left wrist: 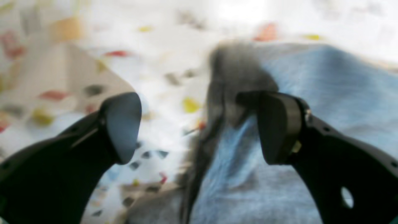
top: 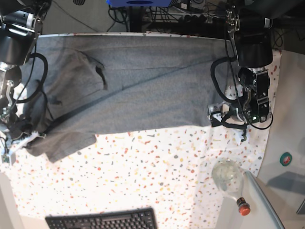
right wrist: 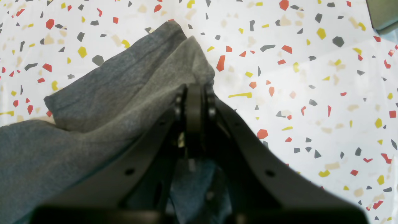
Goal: Layout the t-shirt on the table in an organized manner, then fold the t-shirt properly
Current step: 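Grasp the grey shirt's side edge with the left gripper, then lift the shirt edge with both grippers and fold it over the body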
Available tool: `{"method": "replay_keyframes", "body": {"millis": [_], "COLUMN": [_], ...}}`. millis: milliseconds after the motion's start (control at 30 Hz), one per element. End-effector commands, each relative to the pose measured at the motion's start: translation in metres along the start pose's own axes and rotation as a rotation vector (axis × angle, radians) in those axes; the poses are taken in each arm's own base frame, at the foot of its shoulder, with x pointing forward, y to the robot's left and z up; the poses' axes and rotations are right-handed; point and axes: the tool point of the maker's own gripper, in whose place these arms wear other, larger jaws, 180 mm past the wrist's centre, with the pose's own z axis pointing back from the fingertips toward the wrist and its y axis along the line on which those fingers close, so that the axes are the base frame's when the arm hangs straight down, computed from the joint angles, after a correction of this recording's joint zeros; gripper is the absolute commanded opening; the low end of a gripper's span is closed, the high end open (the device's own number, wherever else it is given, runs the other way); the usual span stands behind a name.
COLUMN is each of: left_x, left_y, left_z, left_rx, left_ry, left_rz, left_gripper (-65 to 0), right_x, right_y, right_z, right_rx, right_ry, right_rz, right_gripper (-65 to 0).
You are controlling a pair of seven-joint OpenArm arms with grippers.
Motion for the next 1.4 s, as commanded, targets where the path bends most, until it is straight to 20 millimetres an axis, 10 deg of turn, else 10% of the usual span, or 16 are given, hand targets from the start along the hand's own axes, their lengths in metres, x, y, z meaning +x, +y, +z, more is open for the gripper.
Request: {"method": "replay_keyframes", "body": {"millis": [0, 267, 1000, 1367], "left_x": [0.007, -0.003, 0.161, 0.173], "left_y": [0.001, 0.002, -0.049, -0.052], "left_z": [0.0, -0.006, 0.067, 0.075], "left_rx": [-0.009, -0.015, -0.058, -0.063], "left_ry": [-0.013, 0.019, -0.311, -0.345], "left_rz": [0.008, 0.02, -0.129, -0.128], "left_gripper": [-12.0, -65.0, -65.0, -65.0], "right_x": [0.025, 0.026, 0.074, 0.082], "right_y": [-0.005, -0.006, -0.036, -0.032], "right_z": [0.003, 0.003, -0.024, -0.045], "right_rx": [-0.005, -0.007, -0.023, -0.004], "right_ry": [-0.067, -0.069, -0.057, -0.152], "right_rz": [0.003, 0.004, -0.055, 0.176], "right_gripper": [-65.0, -65.0, -65.0, -65.0]}}
